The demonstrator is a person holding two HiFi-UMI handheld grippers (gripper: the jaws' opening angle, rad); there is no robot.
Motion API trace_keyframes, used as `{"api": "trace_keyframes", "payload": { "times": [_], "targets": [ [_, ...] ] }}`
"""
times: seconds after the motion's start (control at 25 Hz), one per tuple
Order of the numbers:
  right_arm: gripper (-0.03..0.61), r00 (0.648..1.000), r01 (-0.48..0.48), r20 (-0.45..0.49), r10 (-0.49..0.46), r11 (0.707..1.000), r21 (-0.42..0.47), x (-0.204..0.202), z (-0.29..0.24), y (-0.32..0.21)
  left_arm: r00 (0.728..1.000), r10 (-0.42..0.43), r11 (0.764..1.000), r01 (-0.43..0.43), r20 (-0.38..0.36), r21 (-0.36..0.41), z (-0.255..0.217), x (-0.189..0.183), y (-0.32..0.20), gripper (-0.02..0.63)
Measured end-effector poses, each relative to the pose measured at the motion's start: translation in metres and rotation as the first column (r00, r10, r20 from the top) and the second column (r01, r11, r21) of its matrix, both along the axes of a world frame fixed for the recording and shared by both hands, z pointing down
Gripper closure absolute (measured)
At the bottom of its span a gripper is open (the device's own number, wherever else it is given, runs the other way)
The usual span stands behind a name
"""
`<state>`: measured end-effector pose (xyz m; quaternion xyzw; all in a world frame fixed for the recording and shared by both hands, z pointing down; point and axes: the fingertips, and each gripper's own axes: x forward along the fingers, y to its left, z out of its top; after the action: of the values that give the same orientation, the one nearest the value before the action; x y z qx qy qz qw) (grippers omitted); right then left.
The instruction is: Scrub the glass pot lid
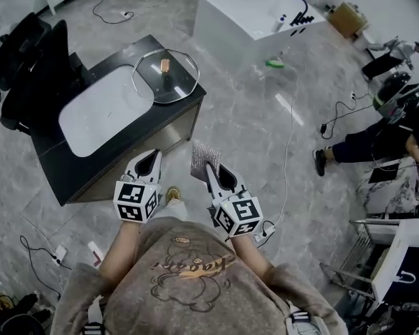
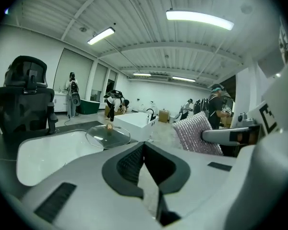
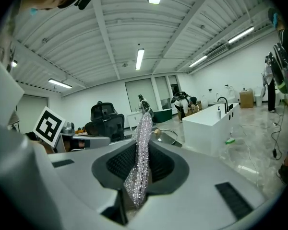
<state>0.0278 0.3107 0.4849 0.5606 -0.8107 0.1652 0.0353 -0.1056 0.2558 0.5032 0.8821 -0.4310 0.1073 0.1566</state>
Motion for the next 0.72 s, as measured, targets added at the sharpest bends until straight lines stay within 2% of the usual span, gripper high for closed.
{"api": "trace_keyframes", "payload": {
  "times": [0.24, 0.72],
  "targets": [
    [0.500, 1.000, 0.010, -0.013, -0.010, 1.000, -0.003, 0.000, -0.004, -0.079, 0.999, -0.033, 0.999, 0.033, -0.033, 0.010, -0.008, -0.007, -0.075, 0.597],
    [0.500, 1.000, 0.010, -0.020, -0.010, 1.000, -0.008, 0.013, -0.002, -0.188, 0.995, -0.102, 0.994, 0.102, -0.013, 0.027, -0.008, -0.012, -0.179, 0.595]
  ]
}}
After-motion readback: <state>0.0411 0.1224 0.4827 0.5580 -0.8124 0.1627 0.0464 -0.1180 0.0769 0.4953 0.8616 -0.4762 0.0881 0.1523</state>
